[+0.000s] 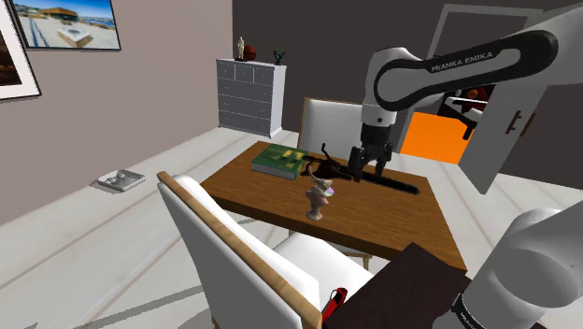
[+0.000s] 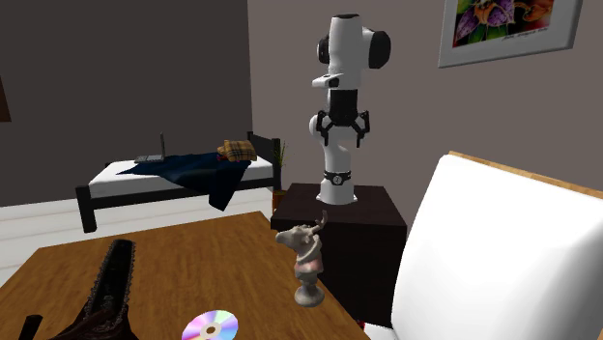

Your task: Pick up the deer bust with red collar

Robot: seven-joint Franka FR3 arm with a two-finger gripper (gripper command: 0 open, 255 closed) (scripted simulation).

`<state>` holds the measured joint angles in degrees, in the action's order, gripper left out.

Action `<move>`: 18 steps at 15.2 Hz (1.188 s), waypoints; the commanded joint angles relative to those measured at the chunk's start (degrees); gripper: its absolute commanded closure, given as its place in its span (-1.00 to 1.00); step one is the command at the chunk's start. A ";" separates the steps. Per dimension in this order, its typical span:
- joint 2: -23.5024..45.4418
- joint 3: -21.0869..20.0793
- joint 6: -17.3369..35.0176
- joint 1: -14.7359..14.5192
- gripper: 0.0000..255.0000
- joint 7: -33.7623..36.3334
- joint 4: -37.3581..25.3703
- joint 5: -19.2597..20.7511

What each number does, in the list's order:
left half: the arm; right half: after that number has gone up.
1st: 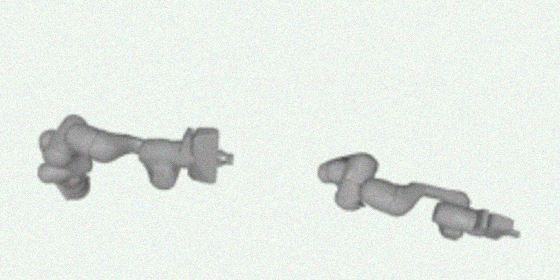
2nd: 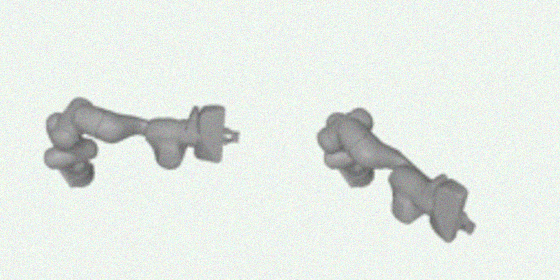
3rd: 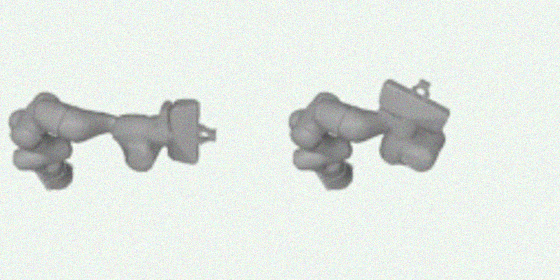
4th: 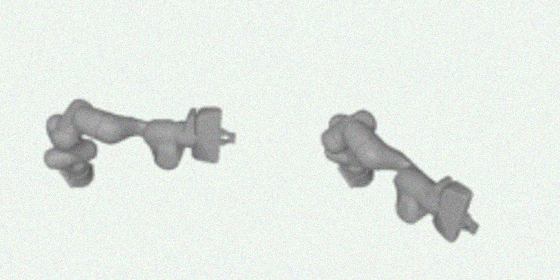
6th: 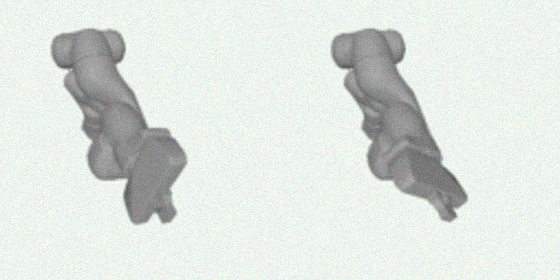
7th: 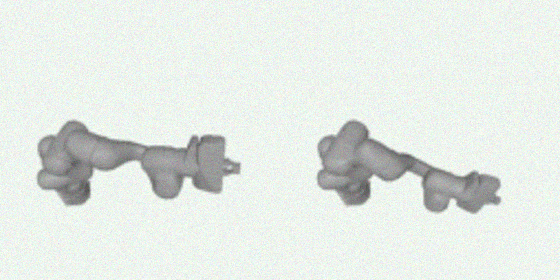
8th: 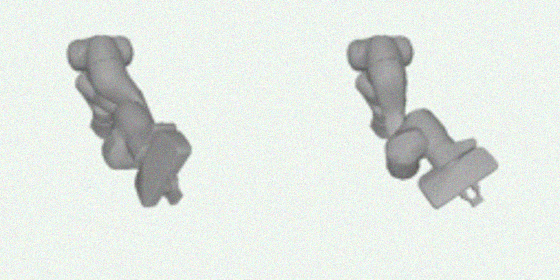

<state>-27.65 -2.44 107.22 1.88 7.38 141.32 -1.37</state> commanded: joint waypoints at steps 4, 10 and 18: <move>10.08 -1.05 10.14 1.16 -1.00 2.24 -1.73 2.95; 22.71 -1.56 19.46 2.62 -1.00 6.00 -6.84 8.04; 39.64 -0.28 27.28 3.20 -1.00 12.06 -18.03 16.23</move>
<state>9.19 -2.97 133.49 5.17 18.47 125.34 13.69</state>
